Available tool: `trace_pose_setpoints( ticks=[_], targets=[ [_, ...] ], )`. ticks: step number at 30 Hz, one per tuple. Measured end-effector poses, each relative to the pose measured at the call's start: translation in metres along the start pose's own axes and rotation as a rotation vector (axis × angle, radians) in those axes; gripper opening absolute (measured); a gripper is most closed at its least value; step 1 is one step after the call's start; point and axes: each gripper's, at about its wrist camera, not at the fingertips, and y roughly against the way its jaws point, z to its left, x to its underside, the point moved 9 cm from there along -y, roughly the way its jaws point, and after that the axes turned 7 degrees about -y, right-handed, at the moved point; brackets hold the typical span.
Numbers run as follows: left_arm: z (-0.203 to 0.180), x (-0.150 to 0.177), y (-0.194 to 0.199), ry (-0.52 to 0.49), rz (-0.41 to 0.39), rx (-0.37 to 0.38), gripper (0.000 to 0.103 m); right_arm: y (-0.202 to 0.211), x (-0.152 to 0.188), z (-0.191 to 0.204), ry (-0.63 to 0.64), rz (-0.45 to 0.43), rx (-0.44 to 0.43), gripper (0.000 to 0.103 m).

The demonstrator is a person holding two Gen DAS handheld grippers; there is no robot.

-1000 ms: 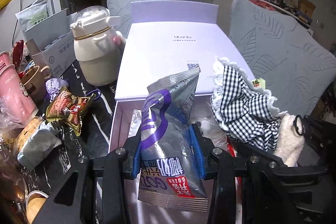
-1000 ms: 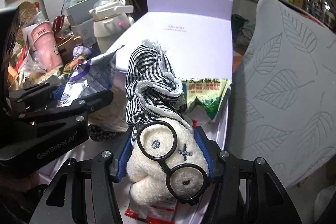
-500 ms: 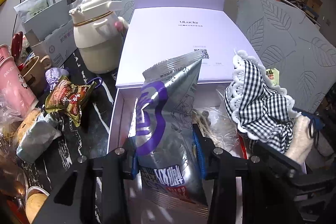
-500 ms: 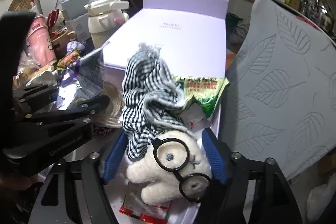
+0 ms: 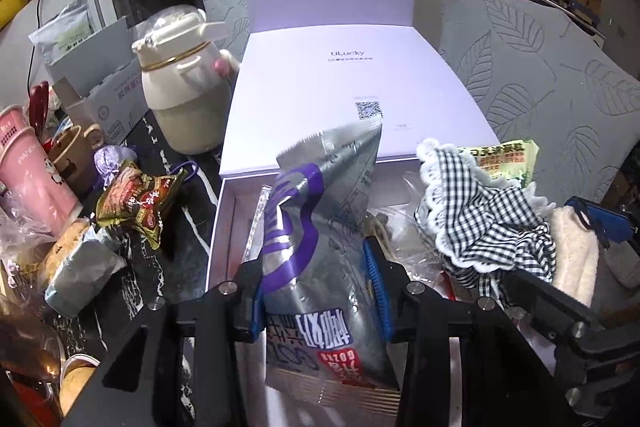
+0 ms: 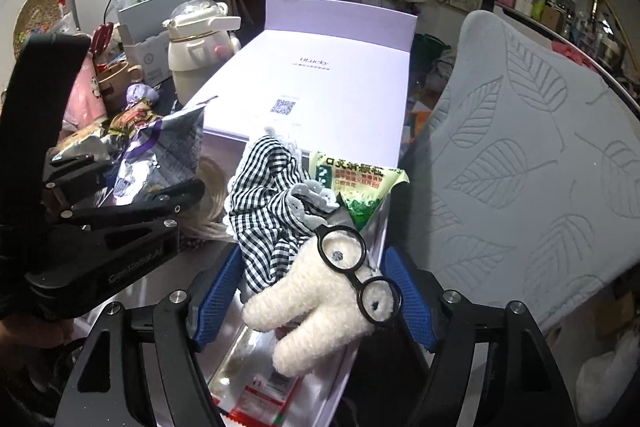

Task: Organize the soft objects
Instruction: 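Lower both items into the gift box and open both grippers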

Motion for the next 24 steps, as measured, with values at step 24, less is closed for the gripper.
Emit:
trace_pose_setpoints(
  ticks=[24],
  targets=[
    [-0.009, -0.005, 0.038, -0.002, 0.009, -0.040, 0.072, 0.032, 0.007, -0.011, -0.031, -0.020, -0.006, 0.074]
  ],
)
